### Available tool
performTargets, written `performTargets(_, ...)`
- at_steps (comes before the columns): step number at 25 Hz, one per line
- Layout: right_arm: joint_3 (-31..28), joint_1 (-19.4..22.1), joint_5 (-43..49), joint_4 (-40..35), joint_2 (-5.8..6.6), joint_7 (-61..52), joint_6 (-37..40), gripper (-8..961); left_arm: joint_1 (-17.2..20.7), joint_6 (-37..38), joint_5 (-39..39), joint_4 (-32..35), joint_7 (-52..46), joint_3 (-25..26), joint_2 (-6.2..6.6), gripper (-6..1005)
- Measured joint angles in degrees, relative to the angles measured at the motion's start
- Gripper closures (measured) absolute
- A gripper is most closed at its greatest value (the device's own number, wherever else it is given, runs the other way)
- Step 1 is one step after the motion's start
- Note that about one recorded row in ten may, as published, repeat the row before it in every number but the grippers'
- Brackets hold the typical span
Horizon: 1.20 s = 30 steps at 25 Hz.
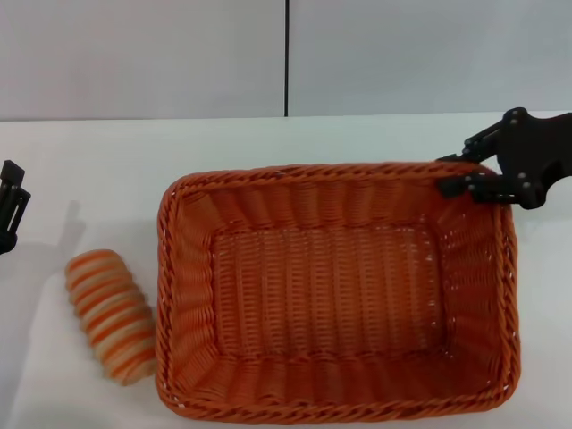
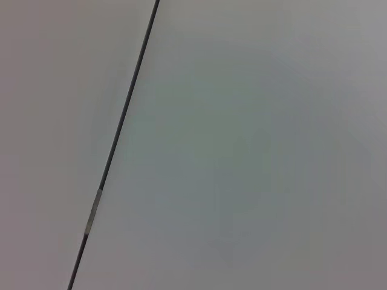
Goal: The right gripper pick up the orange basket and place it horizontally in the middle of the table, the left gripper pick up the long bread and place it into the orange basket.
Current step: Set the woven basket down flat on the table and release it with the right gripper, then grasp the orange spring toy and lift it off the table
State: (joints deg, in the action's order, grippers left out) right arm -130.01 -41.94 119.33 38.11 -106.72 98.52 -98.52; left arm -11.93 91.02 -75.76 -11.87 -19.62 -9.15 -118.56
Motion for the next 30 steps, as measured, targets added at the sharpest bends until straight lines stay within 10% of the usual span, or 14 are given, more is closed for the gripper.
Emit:
performTargets(16,-5.8,2.9,-1.8,4.8,-1.59,0.1,0.9,501,0.3,0.2,0.0,0.4,-0.6,0.0,0.13,201)
performTargets(30,-28.3,23.9,-25.0,2.8,-7.73,7.0,2.1,469,1.1,-2.1,0.0,20.0,-21.2,-14.7,0.75,201)
